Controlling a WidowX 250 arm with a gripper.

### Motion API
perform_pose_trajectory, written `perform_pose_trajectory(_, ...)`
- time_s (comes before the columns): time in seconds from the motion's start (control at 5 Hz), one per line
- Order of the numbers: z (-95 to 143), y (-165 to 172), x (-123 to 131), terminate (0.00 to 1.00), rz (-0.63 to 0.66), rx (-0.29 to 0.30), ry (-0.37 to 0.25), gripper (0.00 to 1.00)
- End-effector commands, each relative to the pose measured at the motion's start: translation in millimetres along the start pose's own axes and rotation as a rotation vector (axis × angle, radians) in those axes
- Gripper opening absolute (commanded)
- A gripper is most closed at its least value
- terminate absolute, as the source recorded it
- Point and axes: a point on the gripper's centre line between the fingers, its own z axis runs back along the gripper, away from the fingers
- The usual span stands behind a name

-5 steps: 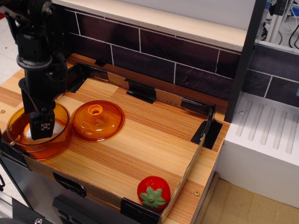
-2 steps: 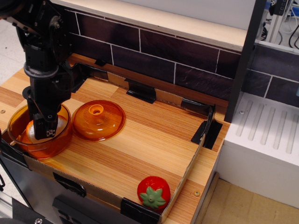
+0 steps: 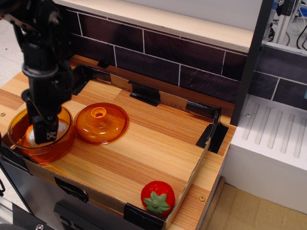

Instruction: Take sushi out of pot

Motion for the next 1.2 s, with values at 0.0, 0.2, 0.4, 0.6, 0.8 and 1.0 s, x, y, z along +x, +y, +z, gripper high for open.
perform_pose_trajectory(0.0, 88, 17, 13, 0.0, 0.098, 0.022, -0.147, 0.0)
perform_pose_trajectory(0.2, 89, 1, 42, 0.0, 0.101, 0.0, -0.127, 0.0)
perform_pose_trajectory(0.4, 75, -15, 78, 0.0, 0.102, -0.016, -0.102, 0.0)
perform_pose_trajectory(0.6, 58, -34, 110, 0.0, 0.066, -0.006, -0.085, 0.0)
perform_pose_trajectory(0.8, 41, -48, 135, 0.0, -0.028, 0.03, -0.057, 0.0)
perform_pose_trajectory(1.0, 31, -52, 153, 0.0, -0.059, 0.032, -0.045, 0.0)
